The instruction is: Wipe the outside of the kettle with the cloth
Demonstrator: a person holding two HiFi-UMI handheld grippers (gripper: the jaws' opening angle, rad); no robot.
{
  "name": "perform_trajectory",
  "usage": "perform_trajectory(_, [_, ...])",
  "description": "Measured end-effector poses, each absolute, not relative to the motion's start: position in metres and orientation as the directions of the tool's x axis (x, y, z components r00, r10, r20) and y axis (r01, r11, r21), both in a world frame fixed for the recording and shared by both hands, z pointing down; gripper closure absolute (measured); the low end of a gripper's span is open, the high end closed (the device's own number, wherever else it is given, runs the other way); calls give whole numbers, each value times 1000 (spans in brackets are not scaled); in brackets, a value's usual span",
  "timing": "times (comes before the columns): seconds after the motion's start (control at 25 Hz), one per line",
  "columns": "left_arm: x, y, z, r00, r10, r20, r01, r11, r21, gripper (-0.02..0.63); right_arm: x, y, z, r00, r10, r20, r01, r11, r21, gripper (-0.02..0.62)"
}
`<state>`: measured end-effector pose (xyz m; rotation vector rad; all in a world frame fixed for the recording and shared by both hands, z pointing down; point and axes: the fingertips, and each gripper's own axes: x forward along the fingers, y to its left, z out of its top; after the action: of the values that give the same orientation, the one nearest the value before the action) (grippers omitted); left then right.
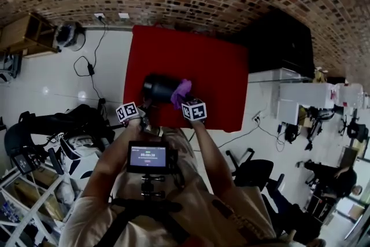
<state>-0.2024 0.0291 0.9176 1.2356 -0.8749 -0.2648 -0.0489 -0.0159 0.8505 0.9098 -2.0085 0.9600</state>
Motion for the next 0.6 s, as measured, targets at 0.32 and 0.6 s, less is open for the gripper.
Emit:
perform_trajectory(0.32, [-198,48,931,678,-564,471,-274,400,875,482,-42,-13,831,-434,-308,846,-864,409,-294,500])
perform_trajectory(0.6, [-192,56,931,656,-578,486,-270,422,866,482,-184,37,854,-435,-111,894,-528,835,-153,500])
